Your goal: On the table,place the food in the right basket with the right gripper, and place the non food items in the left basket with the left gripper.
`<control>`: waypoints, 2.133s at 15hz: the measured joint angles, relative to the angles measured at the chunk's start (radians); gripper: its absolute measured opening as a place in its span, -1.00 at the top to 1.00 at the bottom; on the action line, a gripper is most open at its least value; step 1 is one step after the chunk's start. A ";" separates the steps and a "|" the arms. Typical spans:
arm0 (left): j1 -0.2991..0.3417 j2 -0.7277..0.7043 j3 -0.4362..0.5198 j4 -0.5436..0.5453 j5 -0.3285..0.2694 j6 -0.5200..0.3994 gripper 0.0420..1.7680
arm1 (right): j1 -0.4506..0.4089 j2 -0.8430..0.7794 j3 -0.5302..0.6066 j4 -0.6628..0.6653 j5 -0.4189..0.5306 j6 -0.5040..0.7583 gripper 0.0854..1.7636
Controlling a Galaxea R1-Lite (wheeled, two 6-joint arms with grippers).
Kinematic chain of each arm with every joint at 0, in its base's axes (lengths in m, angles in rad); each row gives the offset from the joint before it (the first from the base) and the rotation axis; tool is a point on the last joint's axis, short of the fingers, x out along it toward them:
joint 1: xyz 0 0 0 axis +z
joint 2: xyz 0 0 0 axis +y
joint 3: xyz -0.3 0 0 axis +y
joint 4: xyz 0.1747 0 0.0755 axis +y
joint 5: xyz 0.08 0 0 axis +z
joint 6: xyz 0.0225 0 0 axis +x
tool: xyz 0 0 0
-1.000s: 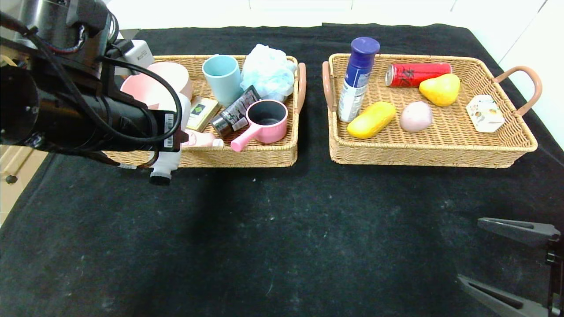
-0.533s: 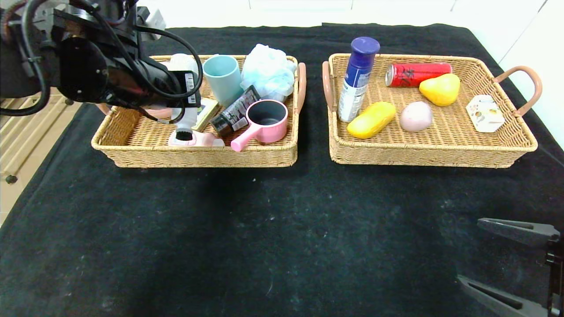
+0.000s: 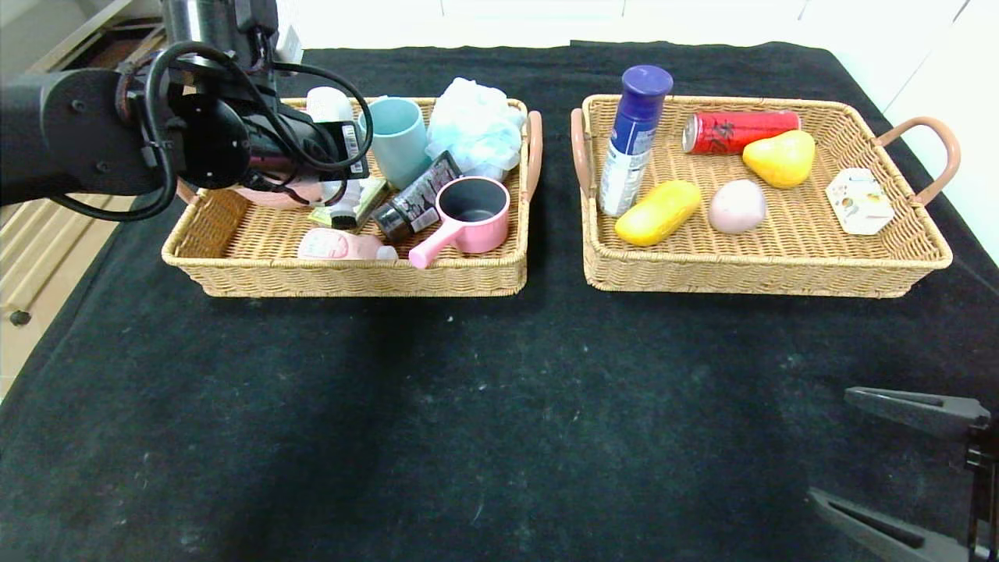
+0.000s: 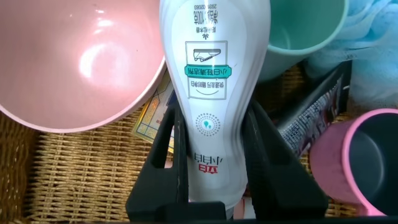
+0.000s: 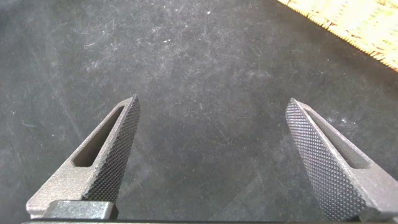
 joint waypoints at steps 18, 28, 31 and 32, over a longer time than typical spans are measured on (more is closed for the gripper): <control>-0.097 -0.311 0.433 0.001 -0.003 0.014 -0.79 | -0.014 -0.010 -0.019 -0.003 -0.004 0.005 -0.94; -0.273 -0.910 1.010 0.004 0.000 0.070 -0.90 | -0.148 -0.069 -0.080 0.016 -0.005 0.019 -0.94; -0.182 -1.057 1.079 0.014 -0.008 0.153 -0.91 | -0.166 -0.164 -0.087 0.156 -0.009 0.026 -0.94; -0.150 -1.104 1.093 0.022 -0.014 0.162 -0.91 | -0.178 -0.208 -0.094 0.224 -0.014 0.031 -0.94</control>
